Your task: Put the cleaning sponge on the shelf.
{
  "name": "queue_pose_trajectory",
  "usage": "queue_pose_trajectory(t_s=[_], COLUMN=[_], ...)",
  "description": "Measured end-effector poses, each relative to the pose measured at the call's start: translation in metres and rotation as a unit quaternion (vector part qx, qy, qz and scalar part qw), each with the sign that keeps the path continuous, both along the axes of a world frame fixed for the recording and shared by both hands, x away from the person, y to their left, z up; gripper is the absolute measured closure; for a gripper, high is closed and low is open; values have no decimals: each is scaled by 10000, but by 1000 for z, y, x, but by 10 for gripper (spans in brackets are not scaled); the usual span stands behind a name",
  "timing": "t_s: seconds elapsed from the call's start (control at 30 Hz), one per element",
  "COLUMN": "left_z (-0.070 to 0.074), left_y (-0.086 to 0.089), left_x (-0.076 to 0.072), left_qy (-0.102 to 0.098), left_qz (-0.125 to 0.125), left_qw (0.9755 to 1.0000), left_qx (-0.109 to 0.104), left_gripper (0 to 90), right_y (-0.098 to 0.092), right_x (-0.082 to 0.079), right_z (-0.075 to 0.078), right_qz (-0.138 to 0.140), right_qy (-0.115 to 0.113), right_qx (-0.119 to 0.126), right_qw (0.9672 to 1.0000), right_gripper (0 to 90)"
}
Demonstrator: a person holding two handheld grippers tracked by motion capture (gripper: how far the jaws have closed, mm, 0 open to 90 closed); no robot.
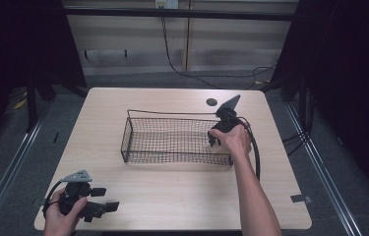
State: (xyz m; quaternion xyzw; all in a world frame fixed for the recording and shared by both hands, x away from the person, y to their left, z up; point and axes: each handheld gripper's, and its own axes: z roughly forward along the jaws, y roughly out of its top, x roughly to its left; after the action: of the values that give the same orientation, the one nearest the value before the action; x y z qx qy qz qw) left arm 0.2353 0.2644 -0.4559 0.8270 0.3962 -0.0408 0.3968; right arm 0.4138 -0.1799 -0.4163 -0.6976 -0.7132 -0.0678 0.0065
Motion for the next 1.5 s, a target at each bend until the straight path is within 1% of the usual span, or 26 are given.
queue_pose_trajectory(t_s=[0.17, 0.27, 0.4, 0.5, 0.57, 0.7, 0.8, 0.9, 1.03, 1.27, 1.33, 1.5], left_z=[0, 0, 0, 0, 0, 0, 0, 0, 0, 0, 0, 0], left_y=[0, 0, 0, 0, 0, 1, 0, 0, 0, 0, 0, 0], left_x=[0, 0, 0, 0, 0, 0, 0, 0, 0, 0, 0, 0], left_qy=[0, 0, 0, -8, -9, 0, 10, -1, 8, 4, 8, 3], left_qz=[-9, -8, -14, -33, -35, -19, -2, -46, -9, -4, -7, -4], left_qw=[10000, 10000, 10000, 10000, 10000, 10000, 10000, 10000, 10000, 10000, 10000, 10000], left_qx=[1, 0, 1, 16, 13, 5, 1, 19, -5, -3, -2, 3], left_gripper=[174, 174, 174, 174, 174, 173, 174, 174, 174, 174, 174, 173], right_y=[2, 3, 4, 5, 5, 5, 5, 5, 5, 6, 7, 9], right_x=[0, 0, 0, 0, 0, 1, 1, 1, 2, 3, 4, 5], right_z=[-4, -6, -8, -10, -12, -13, -15, -16, -19, -21, -23, -25], right_qz=[0, 30, 8, -8, -20, -35, -41, -61, -83, -118, -101, -81], right_qy=[34, 74, 78, 130, 106, 146, 126, 138, 134, 185, 147, 197], right_qx=[-86, -79, -88, -97, -110, -137, -142, -155, -150, -192, -192, -223], right_qw=[10000, 9999, 9999, 9999, 9999, 9998, 9998, 9998, 9998, 9996, 9997, 9995], right_gripper=[299, 298, 297, 296, 295, 293, 292, 291, 288, 284, 283, 280])
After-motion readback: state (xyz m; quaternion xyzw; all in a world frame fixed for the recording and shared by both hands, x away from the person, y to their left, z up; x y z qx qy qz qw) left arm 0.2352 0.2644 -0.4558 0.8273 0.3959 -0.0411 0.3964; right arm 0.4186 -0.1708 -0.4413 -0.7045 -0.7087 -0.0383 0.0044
